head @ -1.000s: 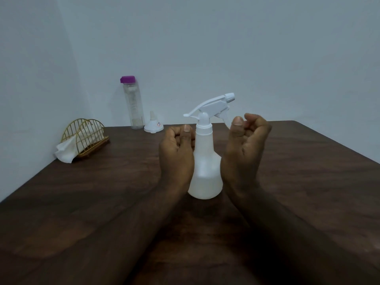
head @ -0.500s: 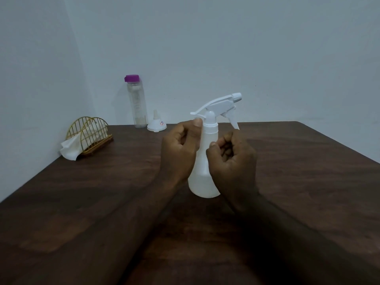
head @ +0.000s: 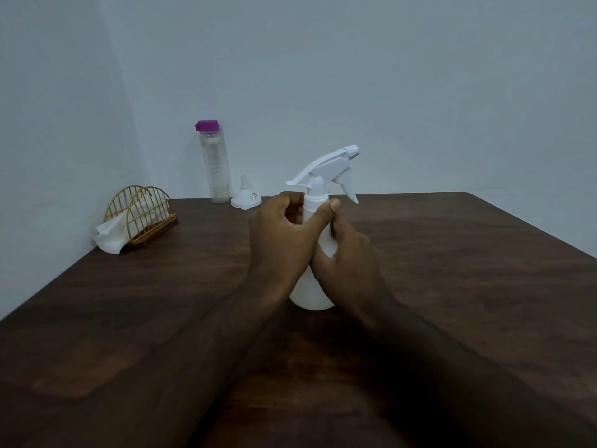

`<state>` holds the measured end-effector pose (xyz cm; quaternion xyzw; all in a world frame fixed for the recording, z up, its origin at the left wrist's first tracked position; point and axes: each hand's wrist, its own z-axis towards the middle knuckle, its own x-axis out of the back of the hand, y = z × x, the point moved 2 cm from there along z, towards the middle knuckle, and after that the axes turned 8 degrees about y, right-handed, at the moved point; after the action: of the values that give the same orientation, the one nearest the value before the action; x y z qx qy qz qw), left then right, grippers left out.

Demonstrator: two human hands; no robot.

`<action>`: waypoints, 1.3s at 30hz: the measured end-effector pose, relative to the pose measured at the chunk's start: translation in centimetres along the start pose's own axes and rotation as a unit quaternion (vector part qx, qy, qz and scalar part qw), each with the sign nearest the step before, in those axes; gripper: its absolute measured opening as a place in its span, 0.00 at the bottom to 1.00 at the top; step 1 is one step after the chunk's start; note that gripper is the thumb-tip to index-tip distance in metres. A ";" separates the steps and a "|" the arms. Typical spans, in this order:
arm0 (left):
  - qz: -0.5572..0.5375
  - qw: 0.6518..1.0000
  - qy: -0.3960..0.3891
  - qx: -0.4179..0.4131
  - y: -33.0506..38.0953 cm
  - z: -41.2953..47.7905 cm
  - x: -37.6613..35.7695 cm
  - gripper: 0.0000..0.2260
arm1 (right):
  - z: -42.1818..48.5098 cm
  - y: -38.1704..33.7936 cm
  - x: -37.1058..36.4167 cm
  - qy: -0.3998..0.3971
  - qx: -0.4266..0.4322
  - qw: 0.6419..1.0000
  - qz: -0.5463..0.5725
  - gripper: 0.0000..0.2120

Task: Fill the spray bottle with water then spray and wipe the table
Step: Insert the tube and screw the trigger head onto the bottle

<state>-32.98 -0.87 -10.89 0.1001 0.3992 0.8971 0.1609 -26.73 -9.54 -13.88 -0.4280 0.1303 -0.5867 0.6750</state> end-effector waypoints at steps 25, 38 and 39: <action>-0.121 0.970 -0.199 0.074 -1.0 3.5 1.2 0.14 | 1.0 1.1 -0.8 -0.004 -0.022 0.998 0.059 0.17; -0.097 0.991 -0.079 0.045 -1.4 0.4 -0.7 0.08 | 1.1 0.9 0.9 0.115 -0.092 0.948 0.284 0.15; -0.094 0.991 -0.078 0.044 -1.4 0.3 -0.6 0.12 | 1.1 0.5 1.2 0.133 -0.077 0.947 0.283 0.15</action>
<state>-32.00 -0.03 -11.74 0.1390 0.4324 0.8486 0.2712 -25.32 -10.18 -13.24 -0.3427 0.3794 -0.4115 0.7545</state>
